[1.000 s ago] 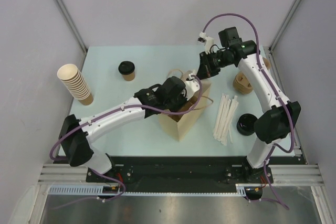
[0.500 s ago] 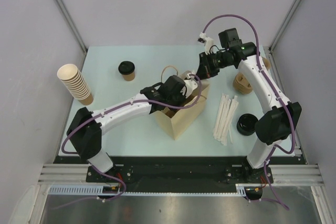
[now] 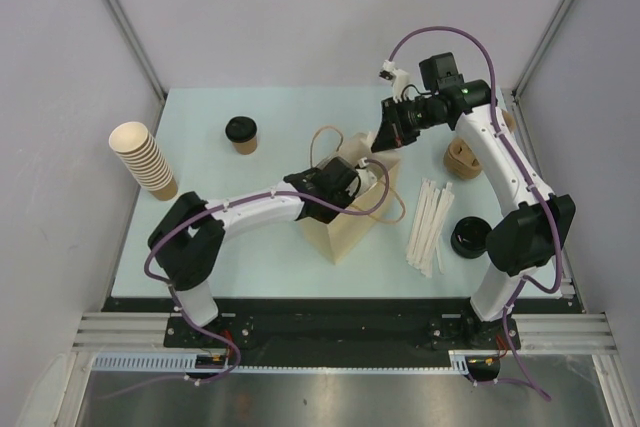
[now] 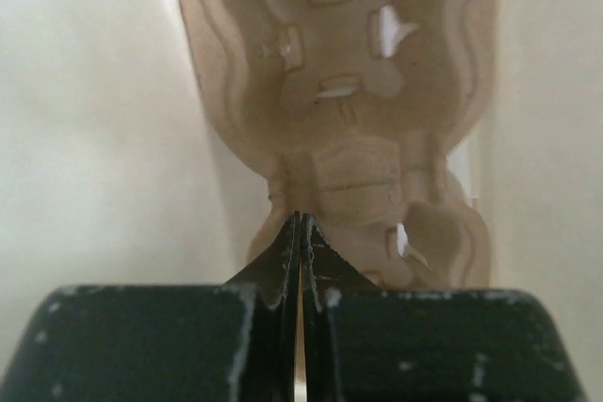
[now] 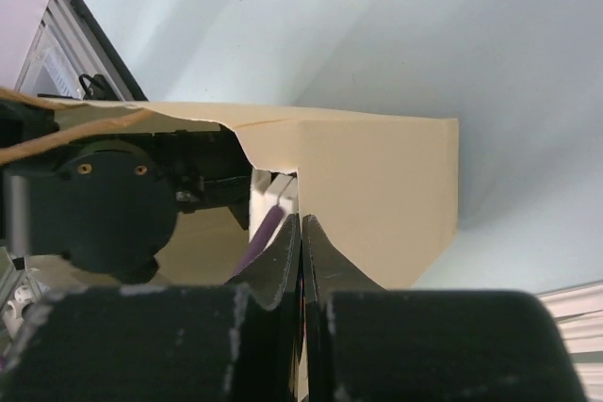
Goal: Pack the takeout coffee
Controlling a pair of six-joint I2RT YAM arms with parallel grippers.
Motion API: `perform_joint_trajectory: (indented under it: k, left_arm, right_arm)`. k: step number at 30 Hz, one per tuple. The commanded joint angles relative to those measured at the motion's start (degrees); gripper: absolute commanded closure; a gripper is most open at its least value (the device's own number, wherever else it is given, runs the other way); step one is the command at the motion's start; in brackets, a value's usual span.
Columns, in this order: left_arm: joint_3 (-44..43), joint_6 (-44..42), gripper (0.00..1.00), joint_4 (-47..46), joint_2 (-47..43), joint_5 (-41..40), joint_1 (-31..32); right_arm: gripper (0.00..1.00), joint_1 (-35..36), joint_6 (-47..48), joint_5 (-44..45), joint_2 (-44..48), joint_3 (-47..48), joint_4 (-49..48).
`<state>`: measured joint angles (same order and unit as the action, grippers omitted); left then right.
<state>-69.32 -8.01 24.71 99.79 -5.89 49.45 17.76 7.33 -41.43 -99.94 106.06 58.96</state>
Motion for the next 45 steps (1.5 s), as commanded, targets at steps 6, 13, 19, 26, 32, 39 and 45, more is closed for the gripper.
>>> perform_joint_trajectory:
  k: [6, 13, 19, 26, 32, 39, 45]
  left_arm:
    - [-3.0, -1.0, 1.00, 4.4, 5.9, 2.2, -0.8]
    - [-5.7, -0.8, 1.00, 7.6, 8.0, 3.8, -1.1]
    - [-6.1, -0.3, 1.00, 9.1, 9.0, 5.4, -1.5]
    - [-5.0, 0.7, 1.00, 9.1, 11.7, 8.1, -3.0]
    - [-3.3, -0.4, 1.00, 8.7, 13.0, 8.1, -3.7]
    - [-5.6, -1.0, 1.00, 9.7, 11.6, 9.0, -3.5]
    - [-8.1, -3.1, 1.00, 9.7, 5.6, 8.0, -2.4]
  right_arm:
    - [1.00, -0.8, 2.4, -1.3, 3.4, 0.5, -1.0]
    - [1.00, -1.8, 3.2, -2.2, 3.4, 0.4, -1.0]
    - [1.00, -2.5, 3.6, -2.8, 3.3, 0.1, -1.2]
    - [1.00, -3.0, 4.0, -3.3, 2.7, 0.4, -1.6]
    - [1.00, -3.3, 4.8, -3.8, 2.2, 1.0, -1.0]
    - [1.00, -3.5, 5.1, -4.0, 1.6, 1.3, -0.9]
    - [1.00, -3.4, 5.1, -3.6, 1.2, 1.8, -1.1]
